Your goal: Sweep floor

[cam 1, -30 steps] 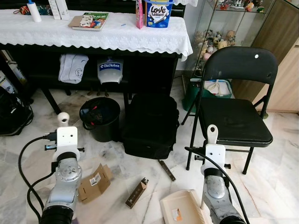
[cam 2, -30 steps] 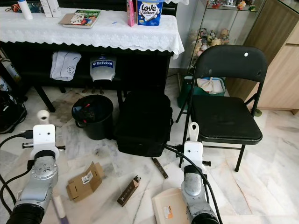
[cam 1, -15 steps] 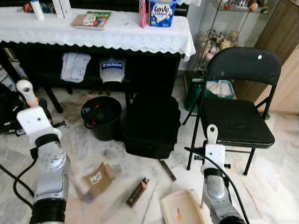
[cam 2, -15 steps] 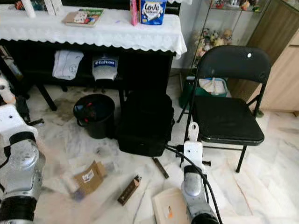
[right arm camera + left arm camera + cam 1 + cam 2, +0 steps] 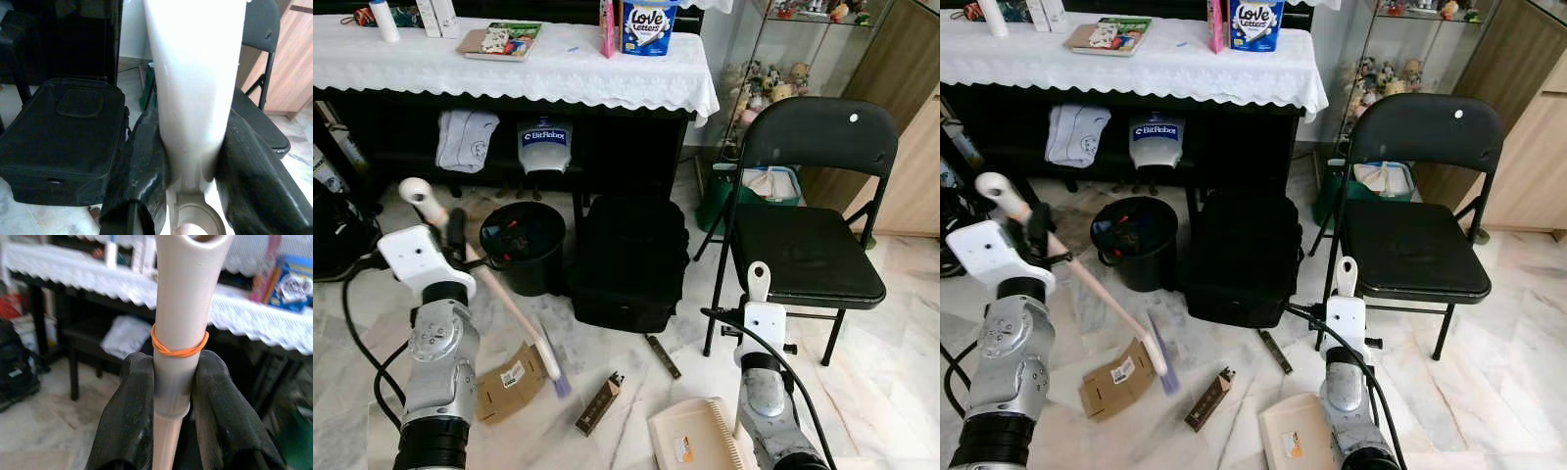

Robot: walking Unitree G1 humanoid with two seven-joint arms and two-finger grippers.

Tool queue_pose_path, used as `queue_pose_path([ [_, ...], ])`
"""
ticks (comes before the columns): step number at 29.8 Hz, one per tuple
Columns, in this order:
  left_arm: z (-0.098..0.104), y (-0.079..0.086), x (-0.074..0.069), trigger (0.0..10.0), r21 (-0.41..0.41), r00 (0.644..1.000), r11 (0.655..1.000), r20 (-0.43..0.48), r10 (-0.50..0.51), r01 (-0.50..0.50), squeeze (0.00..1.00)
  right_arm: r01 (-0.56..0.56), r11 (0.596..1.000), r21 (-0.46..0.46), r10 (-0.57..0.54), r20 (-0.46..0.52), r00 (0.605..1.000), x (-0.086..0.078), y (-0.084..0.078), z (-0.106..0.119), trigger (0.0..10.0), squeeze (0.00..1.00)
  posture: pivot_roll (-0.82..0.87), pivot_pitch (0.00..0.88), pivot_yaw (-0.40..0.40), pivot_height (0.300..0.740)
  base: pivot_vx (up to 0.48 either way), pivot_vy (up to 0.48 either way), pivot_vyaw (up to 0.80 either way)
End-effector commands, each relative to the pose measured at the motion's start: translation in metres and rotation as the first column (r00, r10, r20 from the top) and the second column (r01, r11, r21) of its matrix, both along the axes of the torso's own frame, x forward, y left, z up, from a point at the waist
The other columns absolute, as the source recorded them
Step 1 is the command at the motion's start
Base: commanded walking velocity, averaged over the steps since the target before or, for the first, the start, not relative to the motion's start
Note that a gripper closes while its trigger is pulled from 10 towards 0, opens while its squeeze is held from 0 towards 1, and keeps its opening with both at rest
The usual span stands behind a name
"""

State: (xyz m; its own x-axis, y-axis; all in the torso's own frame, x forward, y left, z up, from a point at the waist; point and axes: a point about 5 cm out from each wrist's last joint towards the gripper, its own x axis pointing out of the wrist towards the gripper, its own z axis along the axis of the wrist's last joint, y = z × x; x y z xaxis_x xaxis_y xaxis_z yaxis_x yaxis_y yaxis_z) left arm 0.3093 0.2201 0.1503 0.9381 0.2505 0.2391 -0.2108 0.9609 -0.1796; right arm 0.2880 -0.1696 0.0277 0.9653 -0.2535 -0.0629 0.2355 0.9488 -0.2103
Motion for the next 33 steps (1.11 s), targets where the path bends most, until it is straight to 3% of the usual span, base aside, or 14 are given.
queue_pose_path([
  [1, -0.007, -0.009, 0.0, 10.0, -0.01, 0.998, 0.998, -0.02, -0.059, 0.059, 0.0, -0.001, 1.0, 0.0, 0.001, -0.007, 1.0, -0.001, 0.0, -0.001, 10.0, 0.0, 0.08, 0.097, -0.038, 0.74, 0.0, 0.0, 0.0],
  [8, -0.012, -0.01, -0.001, 10.0, 0.022, 0.996, 0.997, -0.053, -0.079, 0.08, 0.0, -0.001, 1.0, 0.0, 0.001, -0.008, 1.0, -0.001, 0.0, -0.002, 10.0, 0.0, 0.08, 0.091, -0.039, 0.74, 0.0, 0.0, 0.0],
  [11, -0.016, -0.011, -0.001, 10.0, 0.096, 0.992, 0.991, -0.093, -0.088, 0.097, 0.0, -0.003, 1.0, 0.0, 0.003, -0.008, 1.0, -0.001, 0.001, -0.001, 10.0, 0.0, 0.08, 0.091, -0.039, 0.74, 0.0, 0.0, 0.0],
  [14, -0.016, -0.013, -0.001, 10.0, 0.101, 0.992, 0.989, -0.086, -0.096, 0.104, 0.0, -0.003, 1.0, 0.001, 0.003, -0.01, 1.0, -0.001, 0.001, -0.002, 10.0, 0.0, 0.08, 0.091, -0.038, 0.74, 0.0, 0.0, 0.0],
  [16, -0.02, -0.016, -0.001, 10.0, 0.2, 0.989, 0.974, -0.122, -0.082, 0.105, 0.0, -0.001, 1.0, 0.0, 0.001, -0.009, 1.0, -0.001, 0.0, -0.002, 10.0, 0.0, 0.08, 0.092, -0.038, 0.74, 0.0, 0.0, 0.0],
  [30, -0.037, -0.019, -0.005, 10.0, 0.229, 0.982, 0.968, -0.178, -0.06, 0.1, 0.0, 0.006, 1.0, -0.002, -0.006, 0.0, 1.0, 0.0, 0.0, 0.0, 10.0, 0.0, 0.08, 0.1, -0.037, 0.74, 0.0, 0.0, 0.0],
  [33, -0.039, -0.019, -0.006, 10.0, 0.309, 0.979, 0.945, -0.197, -0.048, 0.109, 0.0, 0.01, 1.0, -0.003, -0.01, 0.008, 1.0, 0.0, -0.001, 0.001, 10.0, 0.0, 0.08, 0.1, -0.037, 0.74, 0.0, 0.0, 0.0],
])
